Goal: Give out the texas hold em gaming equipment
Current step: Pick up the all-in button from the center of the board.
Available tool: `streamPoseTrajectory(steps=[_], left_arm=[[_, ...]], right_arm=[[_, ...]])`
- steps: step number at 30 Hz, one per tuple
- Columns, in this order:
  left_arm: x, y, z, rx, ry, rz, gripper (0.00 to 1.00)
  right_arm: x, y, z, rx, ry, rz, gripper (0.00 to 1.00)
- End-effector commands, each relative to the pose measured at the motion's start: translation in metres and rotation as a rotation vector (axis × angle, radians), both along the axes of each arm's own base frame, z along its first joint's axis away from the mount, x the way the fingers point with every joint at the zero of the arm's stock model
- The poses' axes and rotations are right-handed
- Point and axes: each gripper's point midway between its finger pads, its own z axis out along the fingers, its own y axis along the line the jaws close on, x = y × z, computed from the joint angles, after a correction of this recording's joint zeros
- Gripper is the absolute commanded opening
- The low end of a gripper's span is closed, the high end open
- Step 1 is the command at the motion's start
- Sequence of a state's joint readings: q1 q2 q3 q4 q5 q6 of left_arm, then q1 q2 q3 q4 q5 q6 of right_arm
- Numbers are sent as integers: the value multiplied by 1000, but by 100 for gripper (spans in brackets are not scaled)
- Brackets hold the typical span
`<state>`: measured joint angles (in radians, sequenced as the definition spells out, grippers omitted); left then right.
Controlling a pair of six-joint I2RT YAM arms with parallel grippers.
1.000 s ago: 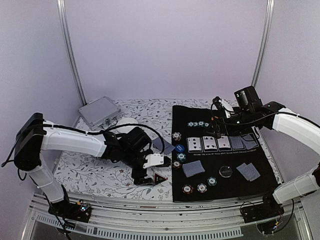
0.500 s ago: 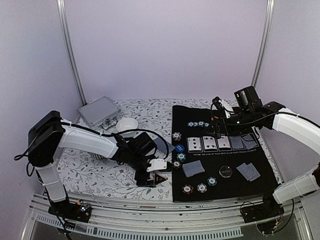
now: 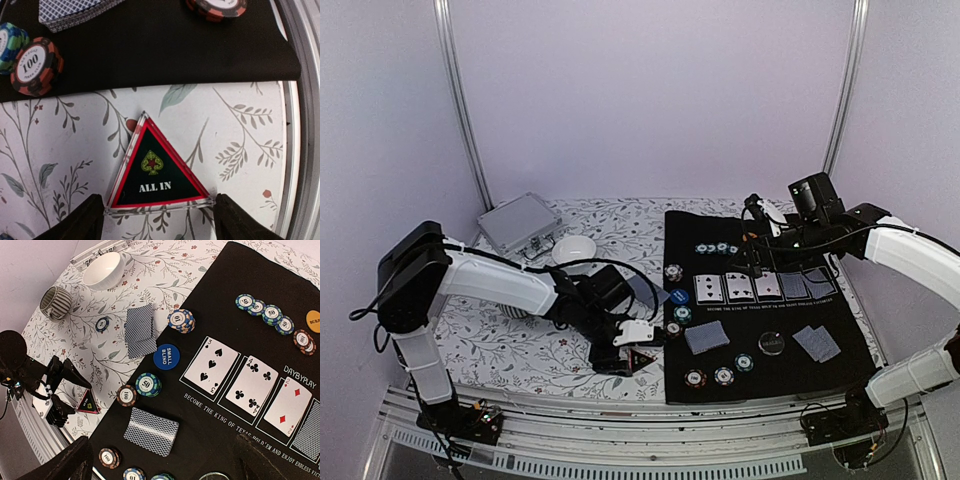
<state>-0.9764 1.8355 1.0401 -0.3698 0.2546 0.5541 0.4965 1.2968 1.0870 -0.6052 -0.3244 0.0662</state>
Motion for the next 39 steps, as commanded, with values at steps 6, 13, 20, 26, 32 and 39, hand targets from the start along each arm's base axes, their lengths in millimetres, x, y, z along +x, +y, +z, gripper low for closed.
streamPoseTrajectory(steps=[6,13,20,26,32,39], left_arm=[[11,-7,-7,20,11,29,76],[10,-4,-17,45,43,69,85],[13,-7,-12,11,11,142,87],[6,-7,-20,20,27,151,86],[-1,2,-25,48,36,139,81],[2,2,-21,41,25,144,69]], right_arm=[[-4,-3,3,4,-8,1,99],[-4,-4,3,0,-8,-3,99],[-4,-4,2,-2,-5,-2,99],[-3,-4,2,-4,-5,-3,99],[-3,-5,3,-9,-10,-6,99],[-4,-4,3,-1,-3,-1,99]])
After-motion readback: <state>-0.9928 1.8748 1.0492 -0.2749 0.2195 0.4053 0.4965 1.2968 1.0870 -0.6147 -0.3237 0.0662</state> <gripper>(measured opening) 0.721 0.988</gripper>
